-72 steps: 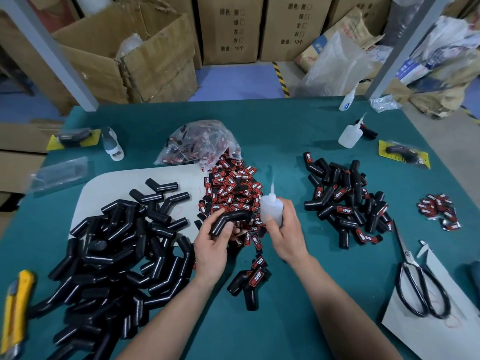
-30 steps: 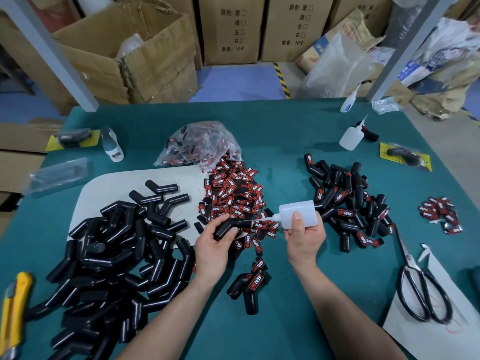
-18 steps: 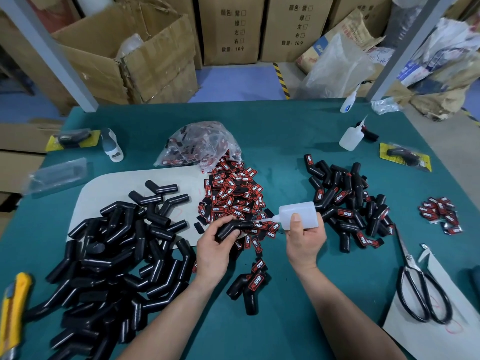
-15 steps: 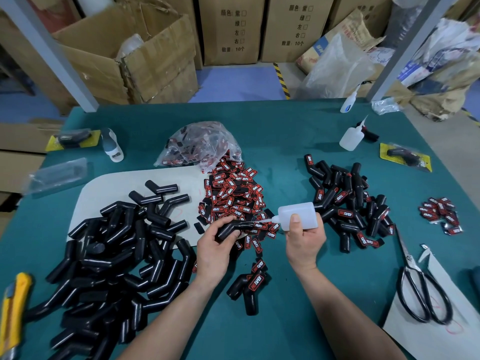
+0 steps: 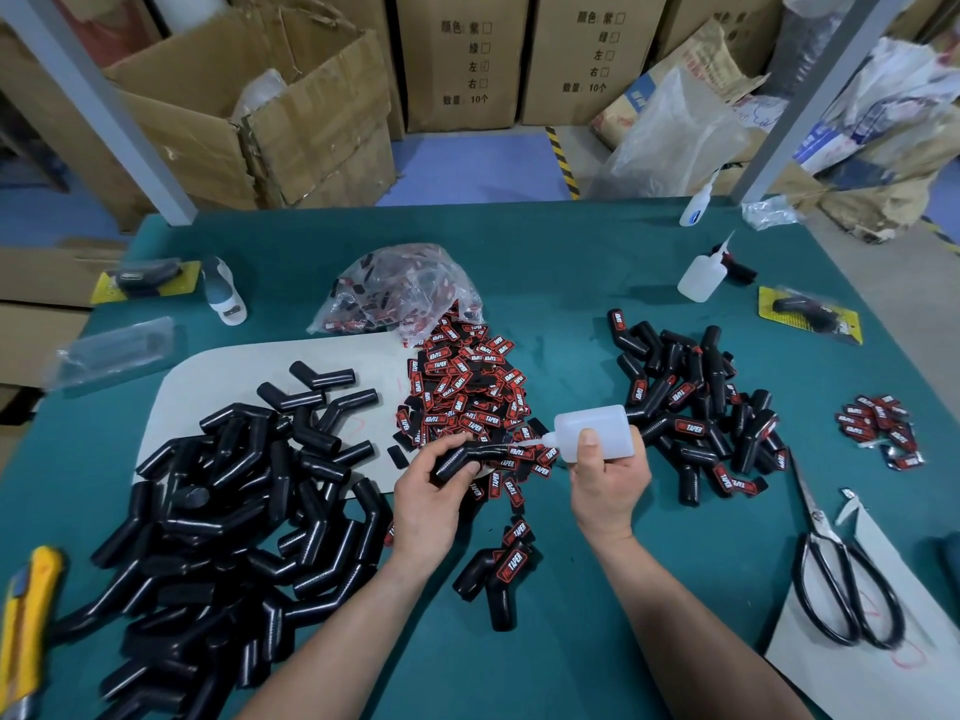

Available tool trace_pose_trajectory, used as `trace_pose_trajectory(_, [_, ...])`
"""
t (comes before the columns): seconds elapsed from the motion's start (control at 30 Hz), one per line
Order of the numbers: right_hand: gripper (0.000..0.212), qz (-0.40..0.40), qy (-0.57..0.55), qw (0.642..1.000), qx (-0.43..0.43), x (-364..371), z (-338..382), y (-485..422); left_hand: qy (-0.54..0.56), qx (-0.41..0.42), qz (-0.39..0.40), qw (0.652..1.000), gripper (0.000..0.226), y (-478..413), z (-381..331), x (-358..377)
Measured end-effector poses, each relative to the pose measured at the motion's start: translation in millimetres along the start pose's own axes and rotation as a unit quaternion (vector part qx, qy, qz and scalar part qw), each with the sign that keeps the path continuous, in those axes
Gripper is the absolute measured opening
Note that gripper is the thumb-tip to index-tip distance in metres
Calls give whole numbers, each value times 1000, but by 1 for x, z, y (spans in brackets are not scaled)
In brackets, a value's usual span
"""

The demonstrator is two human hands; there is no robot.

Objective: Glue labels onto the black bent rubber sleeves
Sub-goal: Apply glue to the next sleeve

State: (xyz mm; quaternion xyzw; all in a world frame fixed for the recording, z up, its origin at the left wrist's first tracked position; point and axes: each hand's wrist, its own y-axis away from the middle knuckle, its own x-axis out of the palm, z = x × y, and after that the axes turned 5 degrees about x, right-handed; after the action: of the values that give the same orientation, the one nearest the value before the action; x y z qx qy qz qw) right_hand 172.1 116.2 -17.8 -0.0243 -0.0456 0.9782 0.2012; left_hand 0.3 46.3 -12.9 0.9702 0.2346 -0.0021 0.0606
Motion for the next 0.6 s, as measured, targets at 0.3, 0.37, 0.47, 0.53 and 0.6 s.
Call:
trace_pose_trajectory(0.3, [20,-10,9,1000,5,1,0,0,-29,25,0,999,41,-2,1,1])
trace_pose_trajectory(0.37, [21,-11,8,1000,9,1,0,0,-34,25,-1,999,41,-1,0,1])
trace_pose_trajectory(0.47, [22,-7,8,1000,7,0,0,1,-35,22,-2,999,40,-1,-1,1])
trace_pose_trajectory(0.53, [21,-5,8,1000,4,1,0,1,-41,16,-2,999,38,0,-2,0])
trace_pose_trajectory(0.6, [21,-2,12,1000,-2,1,1,1,-47,13,-1,999,38,0,-3,0])
